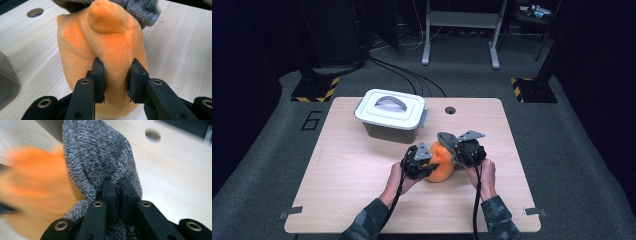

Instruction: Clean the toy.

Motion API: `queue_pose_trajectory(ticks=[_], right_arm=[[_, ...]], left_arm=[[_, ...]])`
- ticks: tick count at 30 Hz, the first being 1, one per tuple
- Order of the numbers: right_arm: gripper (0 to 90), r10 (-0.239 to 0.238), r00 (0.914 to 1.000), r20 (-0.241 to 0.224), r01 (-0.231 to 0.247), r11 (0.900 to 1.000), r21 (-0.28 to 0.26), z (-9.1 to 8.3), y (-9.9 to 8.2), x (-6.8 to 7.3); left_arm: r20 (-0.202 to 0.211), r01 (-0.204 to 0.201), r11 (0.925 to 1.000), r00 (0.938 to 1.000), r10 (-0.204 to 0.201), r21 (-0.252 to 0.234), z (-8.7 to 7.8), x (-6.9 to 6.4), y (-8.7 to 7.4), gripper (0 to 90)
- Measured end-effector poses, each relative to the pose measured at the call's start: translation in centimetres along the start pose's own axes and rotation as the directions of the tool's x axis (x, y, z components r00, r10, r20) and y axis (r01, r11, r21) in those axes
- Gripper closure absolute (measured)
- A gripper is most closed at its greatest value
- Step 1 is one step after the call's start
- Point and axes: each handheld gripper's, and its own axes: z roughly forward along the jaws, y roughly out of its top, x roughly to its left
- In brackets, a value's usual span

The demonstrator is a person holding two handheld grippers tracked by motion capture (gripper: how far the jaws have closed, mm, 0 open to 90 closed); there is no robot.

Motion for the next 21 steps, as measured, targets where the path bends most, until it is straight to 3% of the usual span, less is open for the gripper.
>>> queue_pose_trajectory(ticks=[3, 7, 10, 13, 15, 16, 21], right_arm=[[83.7, 0.034, 0.9994, -0.004, -0.034, 0.9989, 0.031, 1.2, -1.1, -1.2], [83.6, 0.047, 0.9989, 0.0, -0.047, 0.9989, 0.009, -0.2, -0.8, -1.6], [83.6, 0.02, 0.9996, -0.022, -0.021, 0.9974, -0.069, -2.5, 0.2, -1.4], [83.6, -0.039, 0.9973, -0.063, 0.032, 0.994, -0.105, -4.1, 1.4, 0.2], [83.7, -0.062, 0.9954, -0.073, 0.056, 0.995, -0.083, -3.6, 1.6, 1.3], [83.7, -0.081, 0.9958, -0.043, 0.078, 0.9953, -0.057, -2.8, 1.5, 1.8], [84.0, -0.009, 0.9986, -0.052, 0.007, 0.999, -0.043, -0.7, 0.6, 0.8]], left_arm=[[0.008, 0.005, 0.9998, 1.0, -0.004, -0.017, 0.2, -0.1, -0.2, 70.2], [0.02, -0.008, 0.9998, 0.9998, 0.008, -0.019, 0.3, -0.1, -0.2, 70.1], [0.021, -0.014, 0.9997, 0.9997, 0.015, -0.019, 0.4, -0.1, -0.1, 70.0], [0.031, -0.023, 0.9996, 0.9992, 0.024, -0.017, 0.5, -0.2, 0.0, 70.0], [0.026, -0.033, 0.9993, 0.9991, 0.033, -0.016, 0.5, -0.2, 0.0, 69.9], [0.028, -0.027, 0.9995, 0.9992, 0.027, -0.017, 0.5, -0.2, -0.1, 69.7], [0.028, -0.004, 0.9996, 0.9996, 0.005, -0.028, 0.6, 0.0, -0.4, 66.3]])
